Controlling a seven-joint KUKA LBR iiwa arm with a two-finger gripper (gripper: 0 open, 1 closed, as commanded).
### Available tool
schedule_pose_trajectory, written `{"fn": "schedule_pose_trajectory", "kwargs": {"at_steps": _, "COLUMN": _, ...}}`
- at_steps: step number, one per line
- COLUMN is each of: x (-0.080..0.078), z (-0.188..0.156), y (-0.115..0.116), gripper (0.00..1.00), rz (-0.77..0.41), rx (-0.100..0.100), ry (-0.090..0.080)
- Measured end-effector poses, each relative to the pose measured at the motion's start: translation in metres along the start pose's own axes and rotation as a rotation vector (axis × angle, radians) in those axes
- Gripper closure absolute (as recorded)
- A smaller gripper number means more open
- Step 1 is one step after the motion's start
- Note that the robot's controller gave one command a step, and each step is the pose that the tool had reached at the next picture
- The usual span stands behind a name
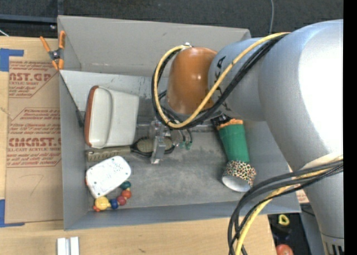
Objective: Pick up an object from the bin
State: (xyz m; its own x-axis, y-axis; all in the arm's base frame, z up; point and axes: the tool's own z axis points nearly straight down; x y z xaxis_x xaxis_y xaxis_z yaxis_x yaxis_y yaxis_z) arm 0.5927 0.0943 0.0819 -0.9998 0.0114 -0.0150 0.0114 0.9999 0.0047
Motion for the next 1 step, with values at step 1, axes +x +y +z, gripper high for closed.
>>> {"fn": "schedule_pose_trajectory", "kwargs": {"at_steps": 1, "x": 0.0000, "z": 0.0000, "y": 0.0000, "gripper": 1.00, "rz": 0.000, "rx": 0.000, "ry": 0.000}}
